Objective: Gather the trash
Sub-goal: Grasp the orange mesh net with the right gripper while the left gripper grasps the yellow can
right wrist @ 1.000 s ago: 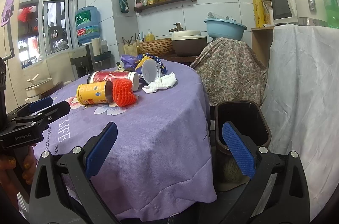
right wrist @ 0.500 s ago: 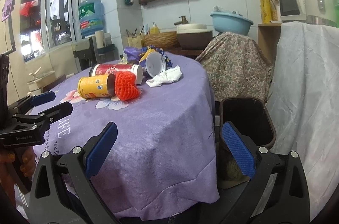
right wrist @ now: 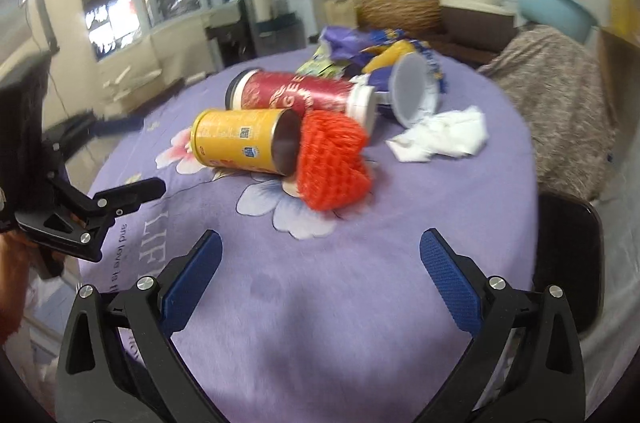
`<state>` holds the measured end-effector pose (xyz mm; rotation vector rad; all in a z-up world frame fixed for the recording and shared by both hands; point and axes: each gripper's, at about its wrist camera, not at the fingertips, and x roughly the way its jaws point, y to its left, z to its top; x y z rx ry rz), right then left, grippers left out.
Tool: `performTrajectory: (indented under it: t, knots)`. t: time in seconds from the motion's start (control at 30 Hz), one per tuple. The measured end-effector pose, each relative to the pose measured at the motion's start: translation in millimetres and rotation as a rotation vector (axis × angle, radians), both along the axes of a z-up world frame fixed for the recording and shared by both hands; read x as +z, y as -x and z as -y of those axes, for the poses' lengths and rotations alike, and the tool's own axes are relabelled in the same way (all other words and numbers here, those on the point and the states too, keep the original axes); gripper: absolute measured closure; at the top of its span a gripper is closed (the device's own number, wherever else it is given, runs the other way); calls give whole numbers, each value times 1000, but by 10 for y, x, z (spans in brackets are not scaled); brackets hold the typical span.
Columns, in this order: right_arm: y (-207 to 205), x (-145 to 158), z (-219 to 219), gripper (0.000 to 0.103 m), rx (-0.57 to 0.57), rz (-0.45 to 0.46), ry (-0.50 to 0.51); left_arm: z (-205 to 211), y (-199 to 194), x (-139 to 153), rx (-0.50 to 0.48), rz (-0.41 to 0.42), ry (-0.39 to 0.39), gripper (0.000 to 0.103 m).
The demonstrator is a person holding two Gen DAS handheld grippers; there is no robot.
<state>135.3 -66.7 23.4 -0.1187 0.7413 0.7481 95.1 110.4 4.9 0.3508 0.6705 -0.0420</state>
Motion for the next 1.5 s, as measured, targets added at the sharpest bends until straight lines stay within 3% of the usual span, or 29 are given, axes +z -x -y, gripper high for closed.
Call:
performTrajectory:
  t: [0.1, 0.27, 0.33, 0.4, 0.5, 0.6, 0.8, 1.0, 1.1, 1.33, 1.5]
  knots:
    - [-245, -69, -329, 5, 24, -26, 76, -52, -158, -12, -22, -23, -73, 6]
    - [-598, -94, -541, 5, 1, -79, 96, 7, -306, 28, -125, -52, -160, 8]
    - [-703, -112, -572, 16, -6, -94, 95, 29, -381, 16, -151, -95, -157, 8]
    - [-770, -173, -634, 47, 38, -140, 108, 49, -443, -10, -173, -128, -167, 15]
    - [-794, -256, -658, 67, 53, -167, 124, 80, -505, -46, -181, -143, -223, 24]
    - [-772, -245, -609, 79, 60, -147, 109, 103, -521, -69, -220, -175, -259, 27]
    - [-694, -144, -448, 80, 73, -133, 66, 208, -579, -38, -328, -238, -379, 27]
    - [-603, -61, -324, 80, 74, -108, 50, 314, -685, -88, -427, -326, -421, 27]
    - [-563, -61, -274, 80, 74, -111, 37, 346, -759, -207, -431, -355, -481, 27]
    - [-498, -62, -186, 80, 77, -108, 19, 363, -898, -371, -424, -420, -536, 28]
    - [-509, -83, -97, 80, 66, -116, -1, 350, -927, -338, -395, -414, -494, 33]
